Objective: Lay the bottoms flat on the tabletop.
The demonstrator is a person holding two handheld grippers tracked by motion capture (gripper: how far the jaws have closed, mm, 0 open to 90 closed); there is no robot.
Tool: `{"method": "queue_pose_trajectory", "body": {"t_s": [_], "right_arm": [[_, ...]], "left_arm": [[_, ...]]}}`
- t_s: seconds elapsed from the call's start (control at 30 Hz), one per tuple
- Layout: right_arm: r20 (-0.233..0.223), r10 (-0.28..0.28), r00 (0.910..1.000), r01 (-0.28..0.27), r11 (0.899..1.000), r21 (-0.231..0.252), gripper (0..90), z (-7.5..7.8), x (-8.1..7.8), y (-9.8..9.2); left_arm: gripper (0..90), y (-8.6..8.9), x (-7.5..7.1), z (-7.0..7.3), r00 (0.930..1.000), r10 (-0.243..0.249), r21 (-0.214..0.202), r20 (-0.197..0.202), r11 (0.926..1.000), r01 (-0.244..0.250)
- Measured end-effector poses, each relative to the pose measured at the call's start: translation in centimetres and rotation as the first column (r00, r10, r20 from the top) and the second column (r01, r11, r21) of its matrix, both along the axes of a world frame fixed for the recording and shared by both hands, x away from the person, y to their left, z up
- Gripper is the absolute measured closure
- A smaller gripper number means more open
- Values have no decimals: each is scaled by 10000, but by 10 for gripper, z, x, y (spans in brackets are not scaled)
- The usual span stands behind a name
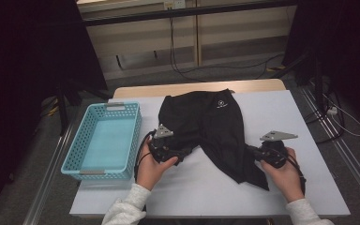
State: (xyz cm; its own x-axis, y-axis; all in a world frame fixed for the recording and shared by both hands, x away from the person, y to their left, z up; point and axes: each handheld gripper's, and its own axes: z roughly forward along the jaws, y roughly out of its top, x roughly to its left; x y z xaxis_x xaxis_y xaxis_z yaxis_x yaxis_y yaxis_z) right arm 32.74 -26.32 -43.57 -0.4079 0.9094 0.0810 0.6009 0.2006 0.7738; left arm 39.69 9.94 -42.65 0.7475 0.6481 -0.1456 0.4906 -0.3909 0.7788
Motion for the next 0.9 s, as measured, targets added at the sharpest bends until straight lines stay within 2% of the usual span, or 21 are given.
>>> {"method": "queue_pose_trajectory", "body": {"t_s": [0.13, 0.2, 0.3, 0.37, 0.43, 0.53, 0.57, 0.63, 0.73, 0.83, 0.9], "right_arm": [[486, -419, 9979, 422, 9991, -43, 899, 10, -7, -13], [718, -593, 9957, 616, 9976, -312, 898, 15, -11, -17], [856, -594, 9946, 629, 9973, -386, 897, 16, -14, -18], [613, -536, 9967, 565, 9973, -459, 894, 13, -15, -19], [149, -495, 9987, 499, 9984, -281, 884, 4, -14, -20], [-413, -589, 9974, 562, 9963, -644, 865, -10, -9, -21], [-524, -653, 9965, 617, 9957, -685, 865, -13, -8, -22], [-655, -697, 9954, 662, 9964, -533, 857, -16, -6, -24], [-721, -668, 9952, 634, 9968, -490, 877, -17, -7, -26], [-750, -927, 9929, 882, 9942, -612, 876, -16, -8, -29], [-737, -1106, 9911, 1042, 9908, -858, 850, -16, -9, -30]], "left_arm": [[230, 1, 0, 0, 10000, 20, 36, 15, 10000, -20], [232, 1, 1, 0, 10000, 28, 21, 20, 10000, -28], [235, 0, 1, -2, 10000, 27, 84, -21, 10000, -27], [242, -1, 1, -4, 10000, -30, 110, -61, 9999, 30], [253, -3, 2, -5, 9999, -114, 176, -23, 9998, 114], [277, -5, 4, -6, 9996, -273, 238, 0, 9993, 273], [285, -6, 5, -7, 9996, -257, 267, 116, 9993, 253], [295, -6, 6, -8, 9996, -161, 228, 214, 9996, 156], [331, -3, 9, -9, 9994, -85, 383, 328, 9992, 73], [363, -2, 10, -12, 9995, -135, 456, 271, 9989, 122], [372, -2, 11, -13, 9995, -215, 611, 244, 9979, 200]]}}
